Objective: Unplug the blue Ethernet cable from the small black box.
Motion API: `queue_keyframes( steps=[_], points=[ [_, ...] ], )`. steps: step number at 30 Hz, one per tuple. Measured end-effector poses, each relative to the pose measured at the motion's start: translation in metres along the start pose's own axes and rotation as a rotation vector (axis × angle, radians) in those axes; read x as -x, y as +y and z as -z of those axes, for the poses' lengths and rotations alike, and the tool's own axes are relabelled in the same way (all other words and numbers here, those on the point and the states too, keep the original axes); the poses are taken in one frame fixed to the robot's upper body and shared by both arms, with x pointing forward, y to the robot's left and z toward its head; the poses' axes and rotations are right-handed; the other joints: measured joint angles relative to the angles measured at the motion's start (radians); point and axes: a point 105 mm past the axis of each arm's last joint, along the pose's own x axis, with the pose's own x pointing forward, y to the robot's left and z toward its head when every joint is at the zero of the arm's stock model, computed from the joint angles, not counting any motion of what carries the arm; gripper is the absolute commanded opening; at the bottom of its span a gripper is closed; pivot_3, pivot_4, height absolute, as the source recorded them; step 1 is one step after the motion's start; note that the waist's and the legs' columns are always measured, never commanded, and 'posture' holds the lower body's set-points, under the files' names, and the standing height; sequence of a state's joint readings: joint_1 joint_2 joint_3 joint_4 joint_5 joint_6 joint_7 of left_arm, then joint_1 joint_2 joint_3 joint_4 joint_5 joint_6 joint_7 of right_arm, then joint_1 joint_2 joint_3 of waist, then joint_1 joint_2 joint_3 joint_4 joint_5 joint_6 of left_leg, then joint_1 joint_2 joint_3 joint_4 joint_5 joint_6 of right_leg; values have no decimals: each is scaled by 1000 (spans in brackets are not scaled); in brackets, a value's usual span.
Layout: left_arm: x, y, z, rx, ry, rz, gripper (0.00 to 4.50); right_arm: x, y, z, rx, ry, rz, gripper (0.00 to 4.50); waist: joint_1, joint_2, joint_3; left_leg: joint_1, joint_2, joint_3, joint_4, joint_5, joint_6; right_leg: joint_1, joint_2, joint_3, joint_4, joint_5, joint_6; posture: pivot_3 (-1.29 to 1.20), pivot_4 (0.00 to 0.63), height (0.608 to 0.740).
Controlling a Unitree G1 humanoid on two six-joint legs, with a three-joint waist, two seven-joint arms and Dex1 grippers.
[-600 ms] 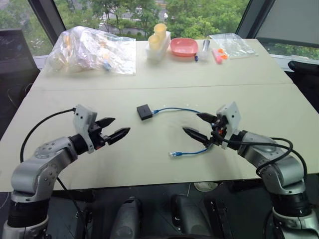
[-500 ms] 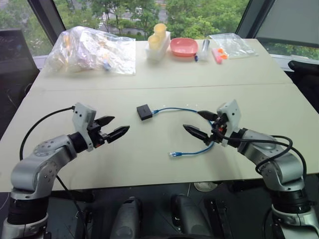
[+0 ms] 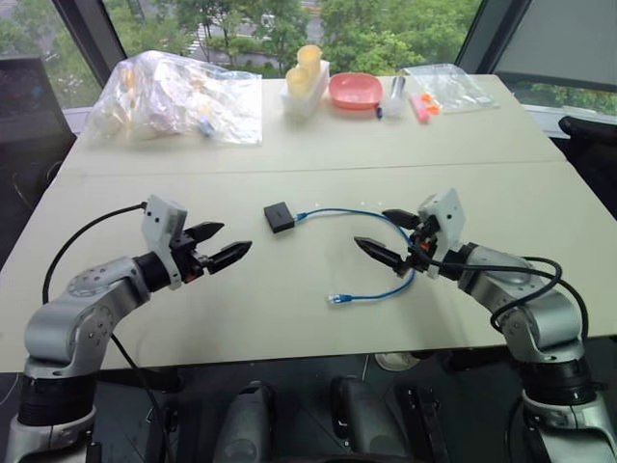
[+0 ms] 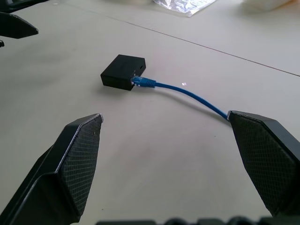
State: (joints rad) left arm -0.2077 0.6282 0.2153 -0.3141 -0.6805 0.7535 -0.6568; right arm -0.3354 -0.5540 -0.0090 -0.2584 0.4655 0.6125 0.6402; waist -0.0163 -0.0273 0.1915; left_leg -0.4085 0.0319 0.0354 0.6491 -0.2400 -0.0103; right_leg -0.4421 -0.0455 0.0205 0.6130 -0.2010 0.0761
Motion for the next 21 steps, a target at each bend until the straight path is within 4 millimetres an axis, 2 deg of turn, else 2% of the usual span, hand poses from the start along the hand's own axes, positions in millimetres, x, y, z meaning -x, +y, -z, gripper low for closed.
queue_keyframes(
  steps=[4,9,12,14,17,19,21],
  points=[
    [0,3,0,-8,-1,-13,4384,-7,-2,0,2,-5,-3,4477,1,0,0,0,0,0,0,0,0,0,0,0,0,0,0,0,150,740],
    [1,18,2,-49,3,-76,4384,-18,-10,2,15,1,2,4477,0,0,0,0,0,1,0,0,0,0,0,0,0,0,0,0,150,740],
    [4,28,-4,-66,7,-93,4384,-35,-24,-5,46,-10,22,4477,-5,0,0,1,0,1,1,0,0,0,0,0,0,1,-1,0,150,740],
    [9,29,-6,-81,26,-70,4384,-55,-29,-11,51,-19,6,4477,-13,0,0,1,0,1,0,0,0,-1,1,0,1,1,-1,0,150,740],
    [18,21,-4,-58,77,11,4384,-86,-24,-18,69,-15,-82,4477,-23,0,0,0,0,1,-2,0,0,-1,1,0,1,1,-1,0,150,740],
    [40,-1,8,18,201,166,4384,-110,-14,-17,72,37,-191,4477,-45,-1,1,0,1,2,-3,0,0,-2,1,1,0,1,0,0,150,740],
    [50,-25,8,98,220,295,4384,-125,-11,-9,100,120,-256,4477,-44,0,2,-1,1,0,-3,0,0,-2,-1,0,1,0,1,0,150,740]
  ],
)
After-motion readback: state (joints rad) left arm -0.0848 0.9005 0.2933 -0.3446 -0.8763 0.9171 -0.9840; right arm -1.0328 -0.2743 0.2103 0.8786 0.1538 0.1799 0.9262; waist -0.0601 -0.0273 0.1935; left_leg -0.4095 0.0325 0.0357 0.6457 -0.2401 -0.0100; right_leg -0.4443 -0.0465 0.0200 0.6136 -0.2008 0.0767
